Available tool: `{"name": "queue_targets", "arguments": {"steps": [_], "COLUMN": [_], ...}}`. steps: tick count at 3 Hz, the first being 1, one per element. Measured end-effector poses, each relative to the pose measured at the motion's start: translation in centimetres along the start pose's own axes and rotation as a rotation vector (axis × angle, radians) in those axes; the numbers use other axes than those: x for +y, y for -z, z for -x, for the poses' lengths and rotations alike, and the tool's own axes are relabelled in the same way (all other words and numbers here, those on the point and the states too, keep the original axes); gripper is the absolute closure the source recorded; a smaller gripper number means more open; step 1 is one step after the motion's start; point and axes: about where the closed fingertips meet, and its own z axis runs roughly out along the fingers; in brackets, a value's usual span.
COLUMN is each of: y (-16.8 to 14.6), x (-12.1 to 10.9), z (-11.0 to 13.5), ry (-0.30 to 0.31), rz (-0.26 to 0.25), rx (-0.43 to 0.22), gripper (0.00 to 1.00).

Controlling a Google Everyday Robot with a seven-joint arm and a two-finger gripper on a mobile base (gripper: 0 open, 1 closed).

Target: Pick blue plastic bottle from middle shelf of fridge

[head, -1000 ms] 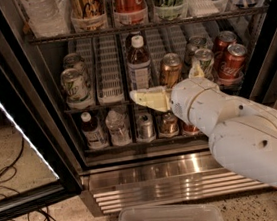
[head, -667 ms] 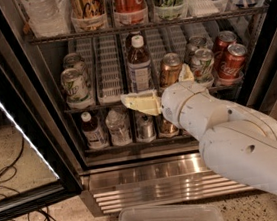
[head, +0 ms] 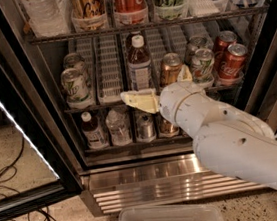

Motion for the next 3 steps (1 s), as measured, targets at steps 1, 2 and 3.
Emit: {"name": "queue_targets", "arguments": {"steps": [1, 2, 3], "y": [-4.0, -8.4, -11.6], "x": [1.0, 1.8, 1.3], "z": [-1.0, -2.0, -2.7], "ry": [-0.021, -0.040, -0.043], "rz": [-0.034, -0.096, -0.155], "rx": [-0.044, -0.073, -0.094], "gripper": [0.00, 0.00, 0.13]}}
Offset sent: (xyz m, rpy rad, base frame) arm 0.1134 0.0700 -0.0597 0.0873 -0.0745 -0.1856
